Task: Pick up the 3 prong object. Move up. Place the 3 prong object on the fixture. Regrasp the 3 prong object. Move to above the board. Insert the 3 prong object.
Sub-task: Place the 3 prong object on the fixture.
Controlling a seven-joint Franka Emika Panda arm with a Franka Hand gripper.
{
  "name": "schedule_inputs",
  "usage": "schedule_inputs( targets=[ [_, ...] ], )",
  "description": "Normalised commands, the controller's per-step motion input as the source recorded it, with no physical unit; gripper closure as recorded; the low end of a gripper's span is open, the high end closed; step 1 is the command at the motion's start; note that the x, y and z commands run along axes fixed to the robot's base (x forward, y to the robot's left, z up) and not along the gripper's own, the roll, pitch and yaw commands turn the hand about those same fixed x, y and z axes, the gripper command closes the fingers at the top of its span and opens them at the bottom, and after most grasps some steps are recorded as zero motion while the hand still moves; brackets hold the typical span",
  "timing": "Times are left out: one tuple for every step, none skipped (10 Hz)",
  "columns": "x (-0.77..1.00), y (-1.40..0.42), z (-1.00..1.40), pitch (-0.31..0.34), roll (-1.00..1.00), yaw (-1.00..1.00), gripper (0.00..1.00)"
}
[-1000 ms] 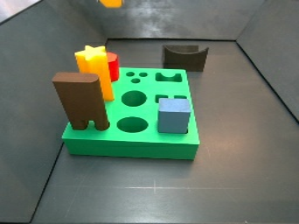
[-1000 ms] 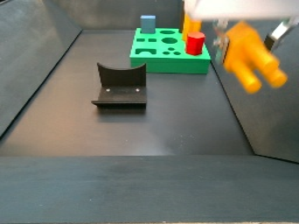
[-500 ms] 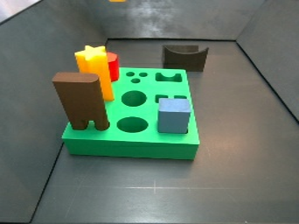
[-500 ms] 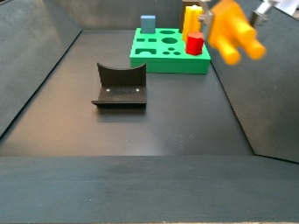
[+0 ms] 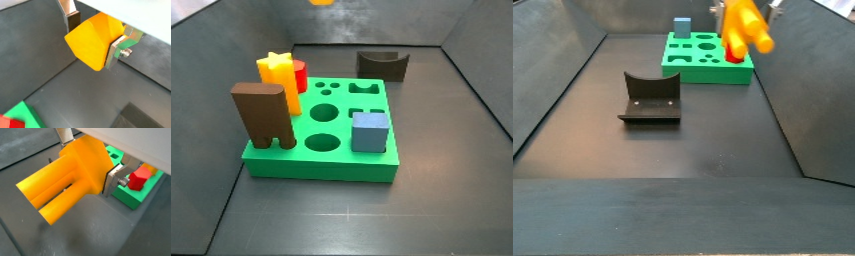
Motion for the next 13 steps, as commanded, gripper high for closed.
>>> schedule_inputs(
  targets=[
    [1.00, -0.29, 0.01, 0.062, -0.05, 0.02, 1.00],
    [1.00, -0.25, 0.01, 0.080, -0.04, 0.02, 1.00],
    [1.00, -0.23, 0.01, 0.093, -0.03, 0.02, 1.00],
    [1.00, -0.21, 0.01, 0.106, -0.02, 0.02, 1.00],
    [1.00, -0.18, 0.01, 0.119, 0.00, 0.02, 1.00],
    [1.00, -0.17, 0.01, 0.130, 0.01, 0.02, 1.00],
    [1.00, -0.02, -0.06, -0.034, -1.00, 0.06, 1.00],
    [1.00, 0.01, -0.07, -0.031, -1.00, 0.06, 1.00],
    [1.00, 0.03, -0.05, -0.020, -1.00, 0.04, 1.00],
    [1.00, 0.03, -0.04, -0.003, -1.00, 0.03, 1.00],
    [1.00, 0.03, -0.03, 0.019, -1.00, 0.03, 1.00],
    [1.00, 0.04, -0.03, 0.042, -1.00, 0.01, 1.00],
    [0.97, 0.05, -0.02, 0.061, -1.00, 0.00, 1.00]
  ],
)
